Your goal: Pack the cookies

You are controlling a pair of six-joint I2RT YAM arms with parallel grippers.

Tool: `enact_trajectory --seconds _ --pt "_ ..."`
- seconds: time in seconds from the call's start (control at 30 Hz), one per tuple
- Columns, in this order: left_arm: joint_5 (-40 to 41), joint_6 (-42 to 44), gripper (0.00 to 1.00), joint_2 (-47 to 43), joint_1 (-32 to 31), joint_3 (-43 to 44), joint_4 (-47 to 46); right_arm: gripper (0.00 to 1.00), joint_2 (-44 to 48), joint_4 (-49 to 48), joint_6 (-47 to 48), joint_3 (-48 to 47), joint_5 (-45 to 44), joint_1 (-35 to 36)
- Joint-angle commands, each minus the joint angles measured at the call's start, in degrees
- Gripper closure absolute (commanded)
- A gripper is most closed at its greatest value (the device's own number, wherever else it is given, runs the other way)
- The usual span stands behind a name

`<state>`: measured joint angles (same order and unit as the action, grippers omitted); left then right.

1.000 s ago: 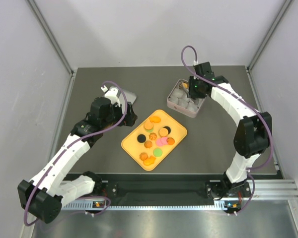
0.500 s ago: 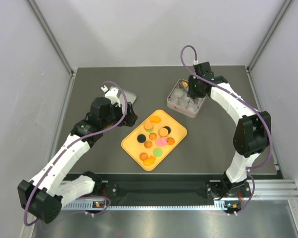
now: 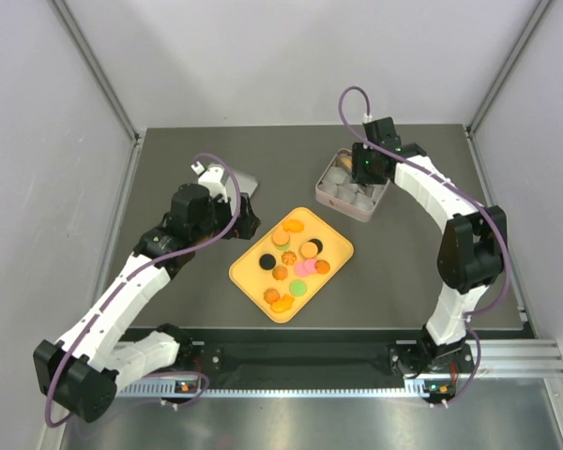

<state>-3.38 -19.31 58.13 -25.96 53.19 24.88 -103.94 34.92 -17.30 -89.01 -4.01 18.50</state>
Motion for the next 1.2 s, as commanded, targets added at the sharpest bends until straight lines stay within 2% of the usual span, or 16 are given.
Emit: enact_trajectory --seconds 0.0,0.3,0.57,0.77,0.93,1.17 --pt "-0.31 0.59 0.01 -0.3 0.2 -0.02 -1.33 0.52 0.4 -3.19 -0.37 -2.83 0.14 -0.66" --pt "-0.23 0.59 0.01 -0.47 0.2 -0.02 -1.33 0.52 2.16 -2.49 -0.45 -3.71 -0.12 -0.48" --pt "-0.4 0.5 0.01 -0.47 0.2 -0.02 -1.42 0.55 11.38 0.59 0.86 -1.53 1.29 1.79" --pt "0.3 0.59 0.01 -0.82 0.2 0.07 -1.33 0.55 21.57 1.21 1.13 10.75 3.22 9.26" --pt "0.3 0.59 0.01 -0.82 0.29 -0.01 -1.33 0.55 28.79 3.58 -0.1 20.17 3.48 19.36" --pt "0.04 0.59 0.01 -0.56 0.47 0.07 -1.33 0.55 32.84 9.29 -2.56 23.01 -3.36 29.83"
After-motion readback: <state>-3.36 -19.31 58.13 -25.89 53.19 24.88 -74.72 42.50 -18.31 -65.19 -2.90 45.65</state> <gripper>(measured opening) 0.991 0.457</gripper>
